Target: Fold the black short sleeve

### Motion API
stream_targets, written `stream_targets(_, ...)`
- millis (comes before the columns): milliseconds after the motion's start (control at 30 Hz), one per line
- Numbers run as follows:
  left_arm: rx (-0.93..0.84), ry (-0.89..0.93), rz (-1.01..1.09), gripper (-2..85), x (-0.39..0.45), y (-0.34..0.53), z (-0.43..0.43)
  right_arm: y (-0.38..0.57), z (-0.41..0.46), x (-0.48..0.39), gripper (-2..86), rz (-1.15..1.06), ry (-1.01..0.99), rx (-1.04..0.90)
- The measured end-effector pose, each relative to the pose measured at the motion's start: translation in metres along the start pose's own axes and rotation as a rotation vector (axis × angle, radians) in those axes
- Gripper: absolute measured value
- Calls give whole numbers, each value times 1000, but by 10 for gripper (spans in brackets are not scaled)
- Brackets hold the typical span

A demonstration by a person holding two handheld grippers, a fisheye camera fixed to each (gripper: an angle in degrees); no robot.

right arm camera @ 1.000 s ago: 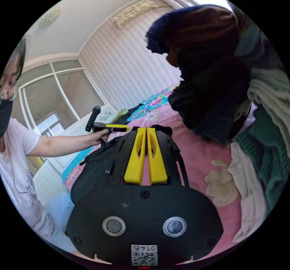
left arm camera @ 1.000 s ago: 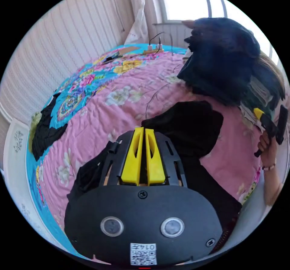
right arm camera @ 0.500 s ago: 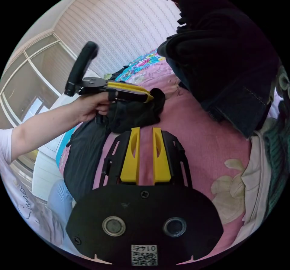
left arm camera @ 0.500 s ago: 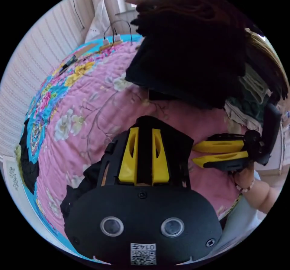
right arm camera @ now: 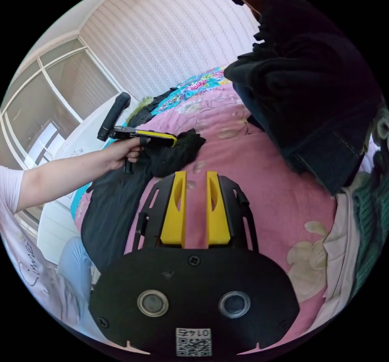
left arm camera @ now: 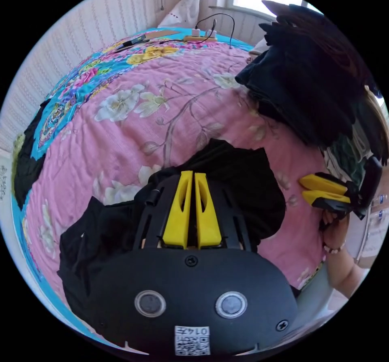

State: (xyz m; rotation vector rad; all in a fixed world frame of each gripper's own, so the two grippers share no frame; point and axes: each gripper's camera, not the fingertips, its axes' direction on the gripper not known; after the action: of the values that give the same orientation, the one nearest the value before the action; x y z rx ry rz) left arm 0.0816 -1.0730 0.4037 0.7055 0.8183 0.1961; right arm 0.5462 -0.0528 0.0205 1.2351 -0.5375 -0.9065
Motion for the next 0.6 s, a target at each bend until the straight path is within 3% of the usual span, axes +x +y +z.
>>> stream_targets(200,16,-9,49,-10,-6,4,-15,-60,41,-6,73,16,43,-4)
stream_targets(300,20,-25,59,-10,-5,5,-30,-68,59,2,23,36,-63,-60)
stream_targets(400,83,41,140,-10,5,2,-62,-46,24,-2,12,22,-13,82)
stream_targets(600,177,152,285,-10,63,-32,-113,-4,-27,5,5,58,20,169)
